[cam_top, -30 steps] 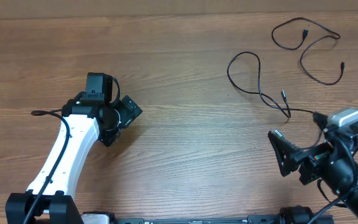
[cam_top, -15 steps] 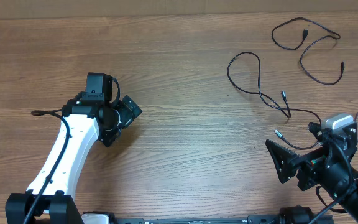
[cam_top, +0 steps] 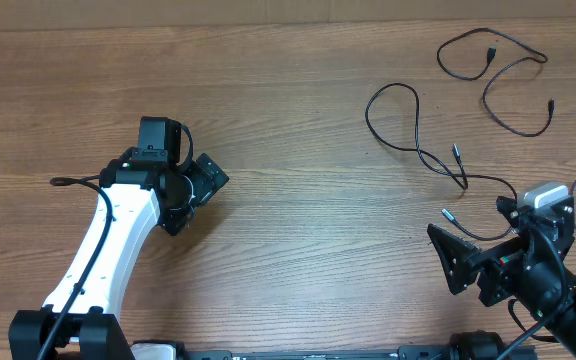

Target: Untangle cables

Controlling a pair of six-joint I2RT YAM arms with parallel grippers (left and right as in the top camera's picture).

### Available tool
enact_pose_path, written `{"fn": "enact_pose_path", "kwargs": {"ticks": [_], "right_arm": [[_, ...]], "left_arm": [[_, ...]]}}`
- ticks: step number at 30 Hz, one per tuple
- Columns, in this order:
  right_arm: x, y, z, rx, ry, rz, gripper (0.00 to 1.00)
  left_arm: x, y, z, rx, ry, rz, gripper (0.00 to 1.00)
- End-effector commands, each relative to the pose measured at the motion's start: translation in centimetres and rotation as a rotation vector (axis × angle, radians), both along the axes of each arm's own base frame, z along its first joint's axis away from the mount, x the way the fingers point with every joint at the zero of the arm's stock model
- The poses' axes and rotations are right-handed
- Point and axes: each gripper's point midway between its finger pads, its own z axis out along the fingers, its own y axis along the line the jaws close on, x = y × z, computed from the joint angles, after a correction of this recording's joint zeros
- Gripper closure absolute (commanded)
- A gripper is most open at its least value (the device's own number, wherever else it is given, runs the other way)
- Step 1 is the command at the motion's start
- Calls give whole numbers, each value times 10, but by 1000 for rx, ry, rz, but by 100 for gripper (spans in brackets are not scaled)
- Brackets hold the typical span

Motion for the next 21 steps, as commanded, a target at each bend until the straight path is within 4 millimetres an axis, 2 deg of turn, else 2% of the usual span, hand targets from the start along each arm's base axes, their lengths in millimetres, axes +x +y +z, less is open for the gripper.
{"fn": "enact_pose_path", "kwargs": {"ticks": [1,7,13,21], "right_arm": [[-2,-1,5,1,-15,-6,0],[-3,-1,1,1,2,-6,0],[-23,-1,-39,-5,162,-6,0],[-8,-3,-32,3,-59,-19,0]], "left_arm": [[4,1,1,13,-6,-10,1],[4,1,1,13,-6,-10,0],[4,1,1,13,-6,-10,0],[4,1,1,13,-6,-10,0]]}}
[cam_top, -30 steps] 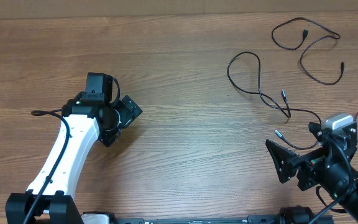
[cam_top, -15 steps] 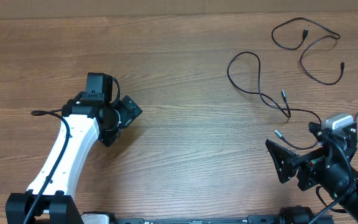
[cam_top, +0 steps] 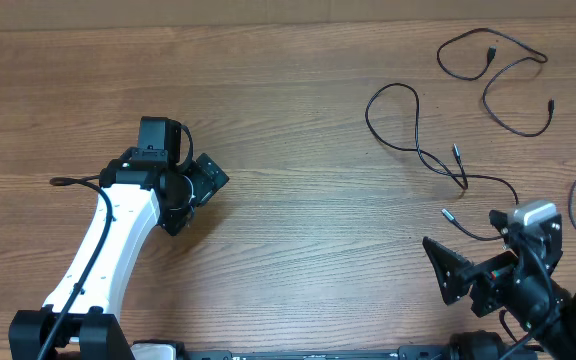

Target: Untangle cables

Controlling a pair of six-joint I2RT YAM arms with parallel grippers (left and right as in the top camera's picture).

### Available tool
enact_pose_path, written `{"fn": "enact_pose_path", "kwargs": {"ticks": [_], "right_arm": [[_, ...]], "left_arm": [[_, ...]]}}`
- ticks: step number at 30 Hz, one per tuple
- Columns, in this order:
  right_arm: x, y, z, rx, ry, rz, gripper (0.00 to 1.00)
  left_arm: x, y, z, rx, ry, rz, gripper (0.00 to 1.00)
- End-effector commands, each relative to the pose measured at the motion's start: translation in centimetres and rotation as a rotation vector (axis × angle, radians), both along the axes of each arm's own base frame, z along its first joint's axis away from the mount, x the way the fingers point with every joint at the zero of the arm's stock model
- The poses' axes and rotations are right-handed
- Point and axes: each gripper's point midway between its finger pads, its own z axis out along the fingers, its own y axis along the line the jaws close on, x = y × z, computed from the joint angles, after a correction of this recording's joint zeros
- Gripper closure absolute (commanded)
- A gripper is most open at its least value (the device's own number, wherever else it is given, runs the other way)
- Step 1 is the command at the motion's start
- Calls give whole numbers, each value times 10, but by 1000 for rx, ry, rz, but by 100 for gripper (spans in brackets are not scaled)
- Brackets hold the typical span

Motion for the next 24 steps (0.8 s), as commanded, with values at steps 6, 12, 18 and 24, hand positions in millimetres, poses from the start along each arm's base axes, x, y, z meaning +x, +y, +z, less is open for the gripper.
{"fn": "enact_pose_path", "kwargs": {"ticks": [6,12,18,24], "right_arm": [[12,-7,-2,3,-263,-45,0],[17,-9,24,4,-532,-55,0],[20,-9,32,5,-698,-55,0],[31,-10,9,6,-741,-54,0]], "left_arm": [[4,1,1,12,-6,-10,0],[4,1,1,12,-6,-10,0],[4,1,1,12,-6,-10,0],[4,1,1,12,-6,-10,0]]}}
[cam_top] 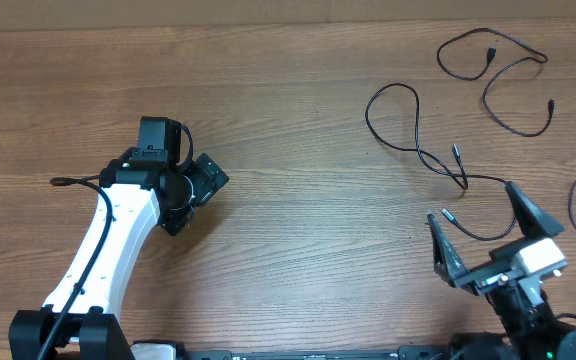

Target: Untangle cables

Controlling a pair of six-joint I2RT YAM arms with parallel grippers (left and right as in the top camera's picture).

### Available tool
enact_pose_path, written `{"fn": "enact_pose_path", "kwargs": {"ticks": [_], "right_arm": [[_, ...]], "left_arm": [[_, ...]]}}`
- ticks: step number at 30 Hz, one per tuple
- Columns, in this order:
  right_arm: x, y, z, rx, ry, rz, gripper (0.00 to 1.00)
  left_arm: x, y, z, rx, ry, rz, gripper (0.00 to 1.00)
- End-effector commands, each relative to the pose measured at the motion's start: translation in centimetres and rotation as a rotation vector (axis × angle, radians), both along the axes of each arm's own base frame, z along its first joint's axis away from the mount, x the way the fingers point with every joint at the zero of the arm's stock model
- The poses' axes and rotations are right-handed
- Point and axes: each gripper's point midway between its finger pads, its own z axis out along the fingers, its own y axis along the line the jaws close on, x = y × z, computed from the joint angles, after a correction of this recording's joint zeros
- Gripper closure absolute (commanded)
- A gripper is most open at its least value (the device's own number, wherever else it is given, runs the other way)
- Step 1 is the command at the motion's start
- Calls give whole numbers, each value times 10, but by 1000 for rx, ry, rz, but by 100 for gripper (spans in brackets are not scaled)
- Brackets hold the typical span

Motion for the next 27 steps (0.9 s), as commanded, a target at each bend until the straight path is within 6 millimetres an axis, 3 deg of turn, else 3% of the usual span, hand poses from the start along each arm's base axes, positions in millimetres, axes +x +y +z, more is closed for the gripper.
{"fn": "enact_pose_path", "kwargs": {"ticks": [1,11,26,27], "right_arm": [[8,-3,-20,7,9,-14,0],[22,-4,-73,7,54,-20,0],[47,-6,-173,11,265,-26,0],[47,-6,-173,11,254,-26,0]], "left_arm": [[4,1,1,12,-6,-10,1],[4,1,1,12,-6,-10,0],[4,1,1,12,-6,-10,0],[4,1,1,12,-6,-10,0]]}}
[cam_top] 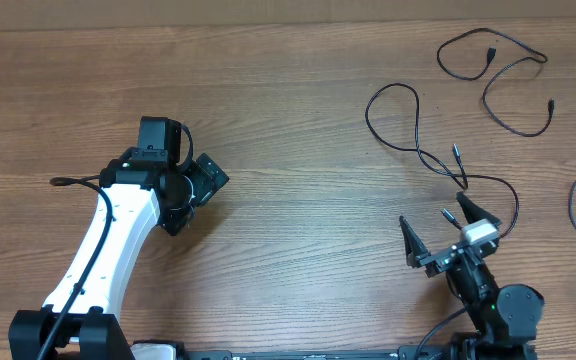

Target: Untangle cables

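Note:
Three black cables lie apart at the right. One loops at the far right corner (493, 75). A second (413, 140) runs from a loop down to a plug end (447, 213). A third (574, 205) curves at the right edge. My right gripper (441, 229) is open low over the table, and its fingers (408, 243) stand on either side of that plug end, holding nothing. My left gripper (206, 180) rests at the left, far from every cable. No gap shows between its fingers.
The wooden table (288, 120) runs to its far edge at the top of the view. The white left arm (108, 250) lies across the front left. The right arm's base (498, 310) sits at the front right edge.
My right gripper, still open, now sits farther left and lower, around the second cable's plug end. Before, it stood wide open nearer the right edge. The left arm and cables have not moved.
At first my right gripper was turned sideways at the front right, short of the cables. It was then slightly nearer the front edge. Later it faced the cables with its jaws wide open. Now it is low around the plug end. The left arm stayed still.

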Controlling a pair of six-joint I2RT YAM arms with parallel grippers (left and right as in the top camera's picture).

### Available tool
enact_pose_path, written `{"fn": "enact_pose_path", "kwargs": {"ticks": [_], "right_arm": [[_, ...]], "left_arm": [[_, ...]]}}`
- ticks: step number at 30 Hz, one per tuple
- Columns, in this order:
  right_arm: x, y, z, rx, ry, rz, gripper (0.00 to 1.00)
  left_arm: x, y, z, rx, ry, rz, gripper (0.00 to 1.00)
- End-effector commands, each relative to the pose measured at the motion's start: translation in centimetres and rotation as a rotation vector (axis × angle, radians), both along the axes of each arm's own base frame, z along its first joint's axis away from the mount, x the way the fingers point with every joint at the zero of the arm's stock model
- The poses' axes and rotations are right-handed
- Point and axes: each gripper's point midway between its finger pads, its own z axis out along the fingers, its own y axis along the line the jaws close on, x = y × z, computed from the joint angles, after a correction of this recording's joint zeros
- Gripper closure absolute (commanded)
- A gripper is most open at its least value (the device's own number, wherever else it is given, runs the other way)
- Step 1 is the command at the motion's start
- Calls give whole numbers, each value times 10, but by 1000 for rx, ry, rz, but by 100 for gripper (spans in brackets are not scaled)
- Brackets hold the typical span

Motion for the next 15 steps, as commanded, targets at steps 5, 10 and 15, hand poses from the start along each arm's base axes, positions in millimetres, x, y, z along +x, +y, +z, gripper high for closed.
{"fn": "enact_pose_path", "kwargs": {"ticks": [5,10,15], "right_arm": [[2,-3,-7,4,0,-14,0],[2,-3,-7,4,-1,-14,0],[3,-6,-7,-14,-8,-37,0]], "left_arm": [[4,1,1,12,-6,-10,0],[4,1,1,12,-7,-10,0],[4,1,1,12,-6,-10,0]]}}
